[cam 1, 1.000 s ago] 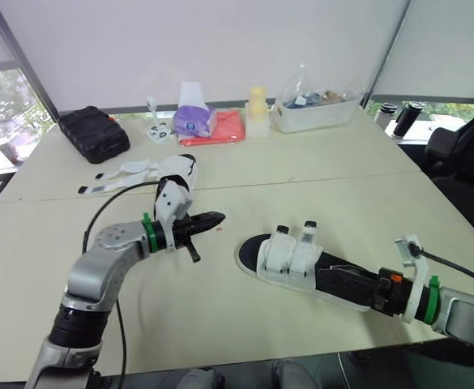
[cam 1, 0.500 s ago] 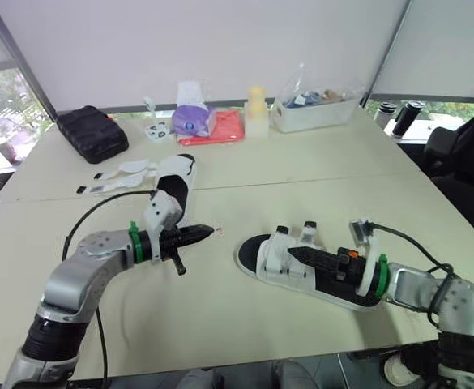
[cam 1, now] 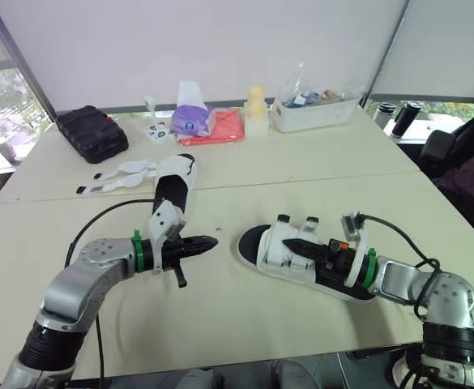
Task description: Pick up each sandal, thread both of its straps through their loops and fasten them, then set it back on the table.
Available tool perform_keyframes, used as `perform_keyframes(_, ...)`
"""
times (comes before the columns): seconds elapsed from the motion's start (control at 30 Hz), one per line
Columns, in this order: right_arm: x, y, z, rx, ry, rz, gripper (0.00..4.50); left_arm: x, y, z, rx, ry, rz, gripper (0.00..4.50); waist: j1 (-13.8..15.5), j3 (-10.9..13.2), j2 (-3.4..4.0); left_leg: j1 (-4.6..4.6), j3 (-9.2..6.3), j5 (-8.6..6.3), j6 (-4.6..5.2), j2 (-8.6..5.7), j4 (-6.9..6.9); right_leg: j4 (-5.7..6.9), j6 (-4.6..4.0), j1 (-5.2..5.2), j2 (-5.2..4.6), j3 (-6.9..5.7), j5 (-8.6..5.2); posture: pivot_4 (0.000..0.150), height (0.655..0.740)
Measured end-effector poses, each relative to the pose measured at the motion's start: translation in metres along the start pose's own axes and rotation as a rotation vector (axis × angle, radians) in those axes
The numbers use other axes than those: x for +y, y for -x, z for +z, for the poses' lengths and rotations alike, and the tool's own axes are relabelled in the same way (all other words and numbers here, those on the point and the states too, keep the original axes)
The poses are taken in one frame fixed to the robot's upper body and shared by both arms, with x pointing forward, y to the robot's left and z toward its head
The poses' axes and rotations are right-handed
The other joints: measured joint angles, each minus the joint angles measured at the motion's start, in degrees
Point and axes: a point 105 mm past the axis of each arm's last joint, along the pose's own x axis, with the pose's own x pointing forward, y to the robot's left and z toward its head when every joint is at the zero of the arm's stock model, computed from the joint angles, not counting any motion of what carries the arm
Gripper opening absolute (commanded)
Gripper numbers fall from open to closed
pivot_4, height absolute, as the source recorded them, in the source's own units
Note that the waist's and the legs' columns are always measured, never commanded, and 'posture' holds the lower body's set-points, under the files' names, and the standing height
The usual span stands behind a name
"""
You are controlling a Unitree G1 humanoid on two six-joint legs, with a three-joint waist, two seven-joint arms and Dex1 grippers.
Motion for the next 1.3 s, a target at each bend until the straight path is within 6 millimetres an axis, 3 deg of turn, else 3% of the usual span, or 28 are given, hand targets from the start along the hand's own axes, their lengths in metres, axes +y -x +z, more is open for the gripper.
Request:
perform_keyframes(0.07, -0.001, -0.008, 0.042, -0.198, 0.007, -0.05, 0.04, 0.001, -0.003, 0.004, -0.02, 0.001, 0.003, 0.0, -0.8, 0.1, 0.1, -0.02, 0.03, 0.06, -0.09, -0.02, 0.0, 0.0, 0.03, -0.03, -0.02, 0.03, 0.11, 0.15, 0.74)
perform_keyframes(0.1, -0.001, -0.007, 0.078, -0.359, 0.001, -0.095, 0.04, 0.0, -0.007, 0.01, -0.042, -0.005, -0.005, 0.0, -0.9, 0.1, 0.16, -0.05, 0.06, 0.11, -0.16, -0.04, 0.01, -0.02, 0.04, -0.06, -0.01, 0.06, 0.21, 0.15, 0.74)
perform_keyframes(0.17, 0.002, 0.008, 0.129, -0.588, -0.018, -0.157, 0.04, 0.0, -0.009, 0.016, -0.062, -0.013, -0.01, 0.0, -0.9, 0.1, 0.19, 0.01, -0.04, 0.14, -0.21, 0.02, -0.03, 0.02, 0.02, -0.03, 0.07, 0.0, 0.21, 0.15, 0.74)
perform_keyframes(0.23, -0.004, 0.018, 0.159, -0.729, -0.065, -0.218, 0.04, 0.002, -0.011, 0.015, -0.066, 0.0, -0.004, 0.0, -0.9, 0.1, 0.19, -0.01, -0.03, 0.3, -0.48, 0.07, -0.11, -0.01, 0.01, -0.06, 0.12, -0.01, 0.2, 0.15, 0.74)
perform_keyframes(0.3, -0.022, 0.019, 0.174, -0.804, -0.127, -0.293, 0.04, 0.004, -0.017, 0.013, -0.064, 0.005, -0.008, 0.0, -1.3, 0.1, 0.2, -0.04, 0.07, 0.3, -0.49, 0.08, -0.11, -0.03, 0.0, -0.09, 0.12, 0.04, 0.19, 0.15, 0.74)
perform_keyframes(0.47, -0.07, 0.001, 0.179, -0.864, -0.243, -0.475, 0.04, 0.007, -0.026, 0.015, -0.079, -0.004, 0.002, 0.0, -2.7, 0.2, 0.3, -0.07, 0.2, 0.29, -0.45, 0.04, -0.11, -0.05, 0.0, -0.15, 0.09, 0.16, 0.2, 0.15, 0.74)
perform_keyframes(0.6, -0.083, -0.009, 0.186, -0.926, -0.256, -0.534, 0.04, 0.009, -0.03, 0.012, -0.075, -0.012, 0.014, 0.0, -3.0, 0.3, 0.46, -0.08, 0.2, 0.29, -0.45, 0.07, -0.16, -0.04, 0.0, -0.2, 0.11, 0.18, 0.2, 0.15, 0.74)
perform_keyframes(0.63, -0.085, -0.01, 0.188, -0.946, -0.255, -0.546, 0.98, 0.01, -0.031, 0.011, -0.076, -0.009, 0.02, 0.0, -3.0, 0.3, 0.46, -0.08, 0.2, 0.29, -0.45, 0.07, -0.16, -0.04, 0.0, -0.2, 0.11, 0.18, 0.2, 0.15, 0.74)
perform_keyframes(0.7, -0.089, -0.011, 0.189, -0.975, -0.258, -0.569, 1.82, 0.01, -0.033, 0.01, -0.08, -0.012, 0.029, 0.0, -2.9, 0.3, 0.46, -0.08, 0.18, 0.29, -0.45, 0.06, -0.16, -0.05, 0.0, -0.19, 0.1, 0.18, 0.2, 0.15, 0.74)
perform_keyframes(0.87, -0.098, -0.009, 0.184, -0.985, -0.241, -0.61, 4.47, 0.011, -0.034, 0.01, -0.084, -0.011, 0.044, 0.0, -2.7, 0.3, 0.46, -0.08, 0.17, 0.29, -0.45, 0.03, -0.13, -0.04, 0.0, -0.17, 0.08, 0.18, 0.2, 0.15, 0.74)
perform_keyframes(1.13, -0.099, 0.0, 0.174, -0.937, -0.14, -0.648, 4.47, 0.011, -0.032, 0.005, -0.075, 0.001, 0.052, 0.0, -2.7, 0.2, 0.47, -0.08, 0.14, 0.29, -0.46, 0.04, -0.12, 0.0, 0.0, -0.18, 0.09, 0.19, 0.2, 0.15, 0.74)
perform_keyframes(1.2, -0.095, 0.008, 0.164, -0.925, -0.096, -0.662, 4.47, 0.011, -0.031, 0.003, -0.069, 0.004, 0.056, 0.0, -2.6, 0.2, 0.49, -0.1, 0.07, 0.29, -0.46, 0.04, -0.1, 0.01, 0.0, -0.19, 0.09, 0.17, 0.19, 0.15, 0.74)
perform_keyframes(1.3, -0.082, 0.029, 0.131, -0.889, -0.042, -0.698, 4.47, 0.014, -0.026, -0.002, -0.054, 0.009, 0.077, 0.0, -2.3, 0.2, 0.56, -0.16, 0.04, 0.29, -0.46, 0.03, -0.11, 0.01, 0.0, -0.26, 0.08, 0.17, 0.19, 0.15, 0.74)
